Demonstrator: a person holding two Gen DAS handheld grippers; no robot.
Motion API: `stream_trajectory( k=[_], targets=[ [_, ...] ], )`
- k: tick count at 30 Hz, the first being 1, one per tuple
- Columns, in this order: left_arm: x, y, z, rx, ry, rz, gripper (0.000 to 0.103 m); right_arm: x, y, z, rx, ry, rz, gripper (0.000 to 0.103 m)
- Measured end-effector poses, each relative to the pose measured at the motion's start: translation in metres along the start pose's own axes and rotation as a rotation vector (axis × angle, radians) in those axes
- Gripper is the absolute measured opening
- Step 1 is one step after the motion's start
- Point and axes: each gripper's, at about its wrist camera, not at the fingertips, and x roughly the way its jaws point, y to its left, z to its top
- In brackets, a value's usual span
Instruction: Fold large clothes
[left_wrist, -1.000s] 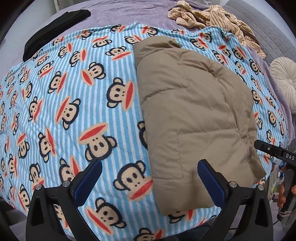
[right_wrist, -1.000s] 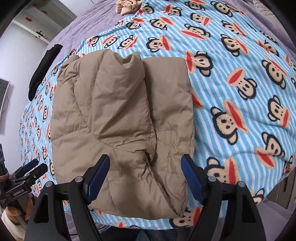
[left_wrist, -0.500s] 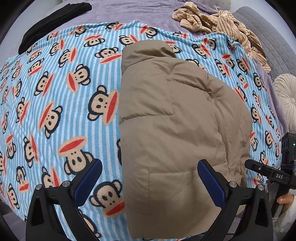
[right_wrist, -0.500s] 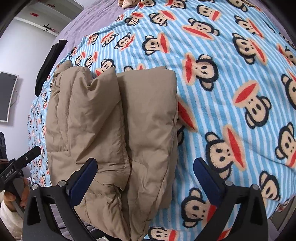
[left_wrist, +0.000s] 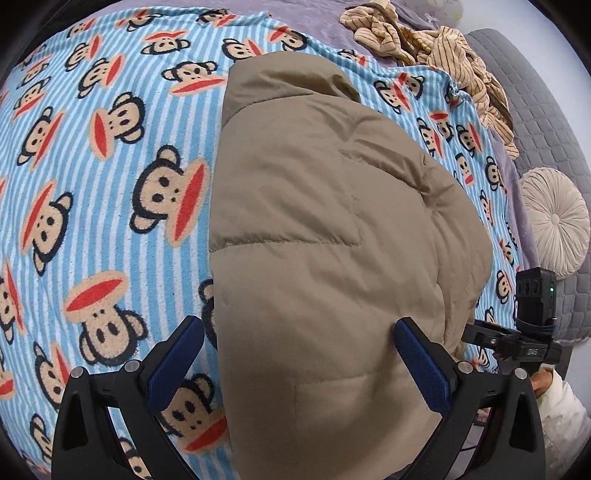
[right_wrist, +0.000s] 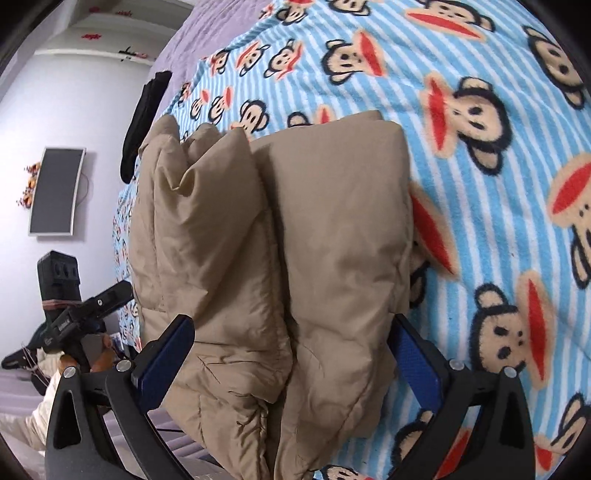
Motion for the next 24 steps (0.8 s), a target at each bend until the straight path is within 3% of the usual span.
stream_trajectory(
  k=[3,4,11,13,15,17,21,24],
  targets=[
    [0.016,0.010,0.007,0.005,0.035,-0.049,0.103,0.018,0.005,0.012,-0.076,0.054,-0.159,0.103],
    [0.021,0.013,0.009,0.004,0.044,-0.072,0.103,0.023,0.003,0.015,-0.080,0.066,-0.176,0.103],
    [0.071,0.044,0.025,-0.100,0.134,-0.318,0.103,0.055,-0.016,0.037,0.016,0.108,0.077,0.103],
    [0.085,0.048,0.027,-0.147,0.158,-0.364,0.103,0.066,-0.017,0.045,0.029,0.114,0.111,0.103],
    [0.089,0.041,0.027,-0.150,0.155,-0.337,0.103,0.080,-0.018,0.053,0.058,0.134,0.146,0.103],
    [0.082,0.024,0.028,-0.098,0.118,-0.259,0.102,0.093,-0.018,0.055,0.094,0.147,0.154,0.103],
    [0.063,-0.008,0.027,0.006,0.051,-0.138,0.086,0.096,-0.019,0.050,0.166,0.151,0.150,0.101],
    [0.052,-0.021,0.028,0.039,0.026,-0.098,0.079,0.093,-0.020,0.044,0.216,0.140,0.183,0.082]
  ],
)
